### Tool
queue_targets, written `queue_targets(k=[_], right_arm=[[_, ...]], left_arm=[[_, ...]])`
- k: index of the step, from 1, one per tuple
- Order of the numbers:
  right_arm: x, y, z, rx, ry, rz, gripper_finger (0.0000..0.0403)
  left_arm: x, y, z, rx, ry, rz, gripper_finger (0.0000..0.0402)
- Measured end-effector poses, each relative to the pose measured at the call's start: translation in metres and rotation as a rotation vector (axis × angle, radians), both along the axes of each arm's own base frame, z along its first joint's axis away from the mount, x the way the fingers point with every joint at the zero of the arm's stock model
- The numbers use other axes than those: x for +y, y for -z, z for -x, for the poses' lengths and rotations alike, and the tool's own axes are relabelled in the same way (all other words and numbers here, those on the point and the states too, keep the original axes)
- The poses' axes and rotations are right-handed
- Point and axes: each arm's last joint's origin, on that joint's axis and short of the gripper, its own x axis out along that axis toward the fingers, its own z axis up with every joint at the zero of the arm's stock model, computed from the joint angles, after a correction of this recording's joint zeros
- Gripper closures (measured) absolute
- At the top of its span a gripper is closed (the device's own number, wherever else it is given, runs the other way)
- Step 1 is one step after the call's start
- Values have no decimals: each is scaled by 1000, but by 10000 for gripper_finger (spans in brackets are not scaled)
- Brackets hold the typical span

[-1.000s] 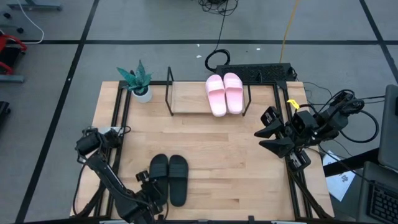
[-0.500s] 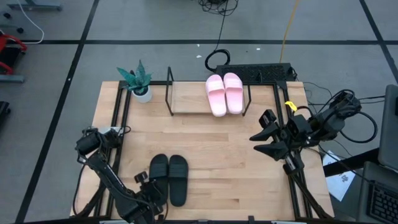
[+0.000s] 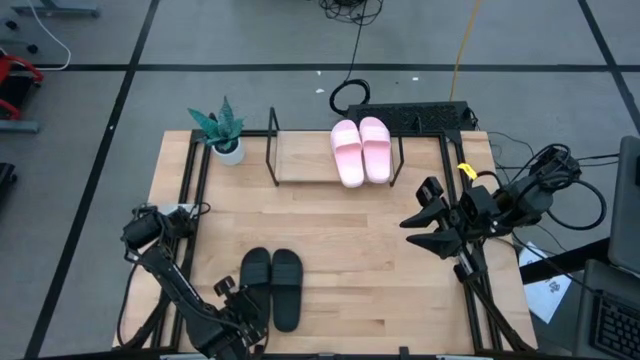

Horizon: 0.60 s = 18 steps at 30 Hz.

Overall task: Pick and place slides into the shelf
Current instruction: Put the left black slipper on the shelf

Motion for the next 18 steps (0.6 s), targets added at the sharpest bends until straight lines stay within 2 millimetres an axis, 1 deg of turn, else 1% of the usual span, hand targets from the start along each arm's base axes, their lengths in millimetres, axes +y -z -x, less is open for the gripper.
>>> queue_targets(k=[7, 9, 12, 18], right_arm=[[0, 0, 0, -1, 0, 0, 293], [0, 0, 0, 0, 0, -1, 293], [0, 0, 0, 0, 0, -1, 293], [0, 0, 0, -1, 0, -1, 293]], left_arm=[[0, 0, 0, -8, -22, 6, 313], [0, 0, 0, -10, -26, 7, 307], [0, 0, 0, -22, -58, 16, 275], [0, 0, 1, -5, -94, 44, 171]])
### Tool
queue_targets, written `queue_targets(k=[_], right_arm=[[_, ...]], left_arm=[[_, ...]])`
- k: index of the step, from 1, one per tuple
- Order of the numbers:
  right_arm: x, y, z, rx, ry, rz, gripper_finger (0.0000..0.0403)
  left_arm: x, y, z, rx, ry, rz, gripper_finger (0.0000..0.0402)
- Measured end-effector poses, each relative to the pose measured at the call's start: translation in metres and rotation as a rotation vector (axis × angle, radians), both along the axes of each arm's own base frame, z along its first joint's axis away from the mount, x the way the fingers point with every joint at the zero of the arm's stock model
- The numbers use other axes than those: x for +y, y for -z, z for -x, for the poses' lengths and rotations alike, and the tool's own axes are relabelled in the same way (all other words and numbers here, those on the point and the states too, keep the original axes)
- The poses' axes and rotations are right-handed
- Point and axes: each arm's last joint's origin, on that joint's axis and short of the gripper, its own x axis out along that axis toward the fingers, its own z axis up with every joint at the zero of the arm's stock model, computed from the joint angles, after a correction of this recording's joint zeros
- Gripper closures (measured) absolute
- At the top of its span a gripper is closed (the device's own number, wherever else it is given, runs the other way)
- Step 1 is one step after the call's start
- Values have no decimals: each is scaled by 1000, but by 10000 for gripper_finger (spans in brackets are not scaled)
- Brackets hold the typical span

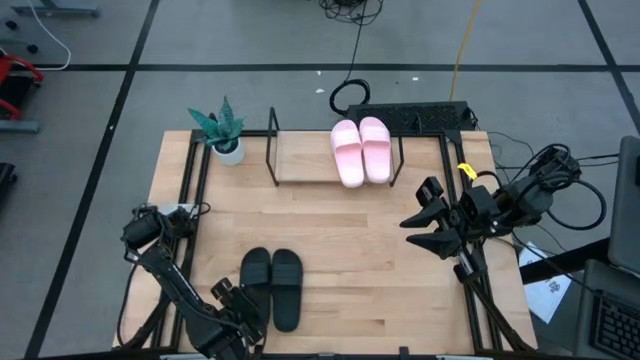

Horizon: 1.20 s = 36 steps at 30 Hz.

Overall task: Pick and place slides into the shelf
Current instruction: Put the left black slipper on the shelf

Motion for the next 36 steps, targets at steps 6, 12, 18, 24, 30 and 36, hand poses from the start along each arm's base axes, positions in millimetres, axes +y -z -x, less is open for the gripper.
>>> queue_targets(k=[6, 12, 18, 24, 30, 36], right_arm=[[0, 0, 0, 0, -1, 0, 293], [0, 0, 0, -1, -3, 1, 293], [0, 0, 0, 0, -3, 1, 293], [1, 0, 0, -1, -6, 1, 293], [1, 1, 0, 8, -7, 7, 293], [1, 3, 0, 28, -7, 21, 293]], left_arm=[[-4, -6, -2, 39, 57, 39, 112], [-11, -30, -9, 23, 234, 34, 99], [-9, -36, -12, -22, 261, -36, 100], [-4, -33, -17, -44, 315, -153, 100], [-2, -16, -26, 23, 347, -207, 99], [-1, 2, -24, 159, 332, -253, 99]])
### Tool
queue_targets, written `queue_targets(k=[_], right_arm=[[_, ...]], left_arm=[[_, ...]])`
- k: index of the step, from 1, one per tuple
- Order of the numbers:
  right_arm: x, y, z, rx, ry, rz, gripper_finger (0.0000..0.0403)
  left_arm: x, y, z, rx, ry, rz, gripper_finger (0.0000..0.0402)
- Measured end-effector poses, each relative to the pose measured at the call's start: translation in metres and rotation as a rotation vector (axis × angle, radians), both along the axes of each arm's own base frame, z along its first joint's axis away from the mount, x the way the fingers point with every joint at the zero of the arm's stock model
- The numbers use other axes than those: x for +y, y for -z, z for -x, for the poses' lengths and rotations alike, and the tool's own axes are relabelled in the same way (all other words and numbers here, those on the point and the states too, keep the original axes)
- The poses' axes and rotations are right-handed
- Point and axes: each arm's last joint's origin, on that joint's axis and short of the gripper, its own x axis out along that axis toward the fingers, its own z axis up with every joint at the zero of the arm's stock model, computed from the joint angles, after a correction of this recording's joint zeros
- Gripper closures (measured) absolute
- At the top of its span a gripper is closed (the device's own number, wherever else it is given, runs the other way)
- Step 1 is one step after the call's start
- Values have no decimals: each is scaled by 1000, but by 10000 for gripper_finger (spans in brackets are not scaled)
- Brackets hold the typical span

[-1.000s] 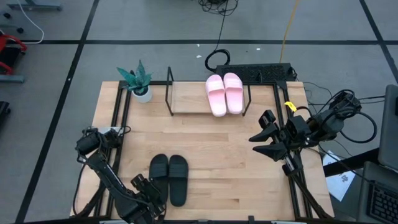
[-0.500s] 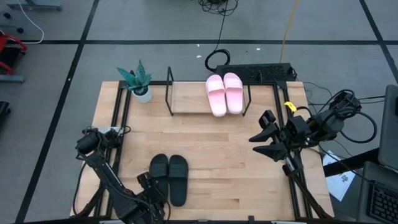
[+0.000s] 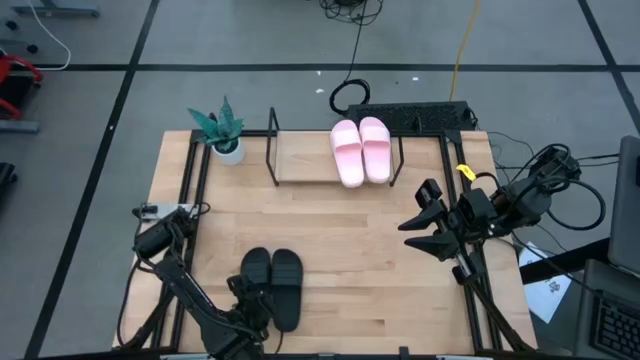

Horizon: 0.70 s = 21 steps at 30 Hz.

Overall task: Pick and place slides into the shelf
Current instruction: Put the left black slipper on the shelf

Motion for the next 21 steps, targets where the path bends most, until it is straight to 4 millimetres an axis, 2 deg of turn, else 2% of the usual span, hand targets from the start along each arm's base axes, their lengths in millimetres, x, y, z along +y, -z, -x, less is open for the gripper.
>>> queue_targets(k=[5, 11, 21], right_arm=[[0, 0, 0, 3, 0, 3, 293], [0, 1, 0, 5, 0, 4, 293], [0, 2, 0, 14, 0, 11, 293]], left_arm=[[11, -5, 7, 1, -98, -107, 100], [7, -4, 4, -42, -110, -59, 100], [4, -2, 5, 32, -149, 19, 100]])
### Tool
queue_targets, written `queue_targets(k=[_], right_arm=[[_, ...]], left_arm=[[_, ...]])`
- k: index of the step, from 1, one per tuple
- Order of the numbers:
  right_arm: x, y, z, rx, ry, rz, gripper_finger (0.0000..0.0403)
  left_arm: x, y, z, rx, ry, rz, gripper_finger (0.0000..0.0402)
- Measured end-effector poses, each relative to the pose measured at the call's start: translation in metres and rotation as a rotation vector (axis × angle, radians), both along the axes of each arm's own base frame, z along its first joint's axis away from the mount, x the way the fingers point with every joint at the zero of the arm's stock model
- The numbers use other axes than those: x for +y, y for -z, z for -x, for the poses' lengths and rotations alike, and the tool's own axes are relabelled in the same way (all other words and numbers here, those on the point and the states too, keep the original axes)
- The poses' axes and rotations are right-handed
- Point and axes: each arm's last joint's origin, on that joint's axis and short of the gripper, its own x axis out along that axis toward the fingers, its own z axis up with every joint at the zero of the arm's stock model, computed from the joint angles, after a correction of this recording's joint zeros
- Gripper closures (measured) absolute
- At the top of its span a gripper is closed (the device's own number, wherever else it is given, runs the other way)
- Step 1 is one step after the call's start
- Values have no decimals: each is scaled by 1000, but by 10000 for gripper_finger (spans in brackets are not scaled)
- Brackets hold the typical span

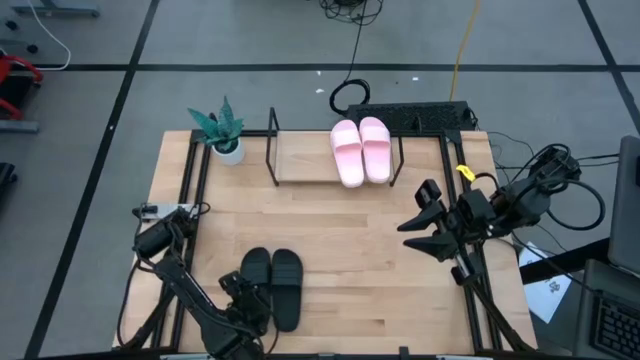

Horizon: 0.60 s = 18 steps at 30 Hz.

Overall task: Pick and place slides into the shelf
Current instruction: Put the left black slipper on the shelf

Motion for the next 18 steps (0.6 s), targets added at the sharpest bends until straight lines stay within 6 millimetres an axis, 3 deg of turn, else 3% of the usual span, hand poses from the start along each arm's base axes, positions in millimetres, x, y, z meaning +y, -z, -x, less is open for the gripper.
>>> queue_targets(k=[18], right_arm=[[0, 1, 0, 6, 0, 5, 293]], left_arm=[[1, 3, -12, 51, 36, 103, 98]])
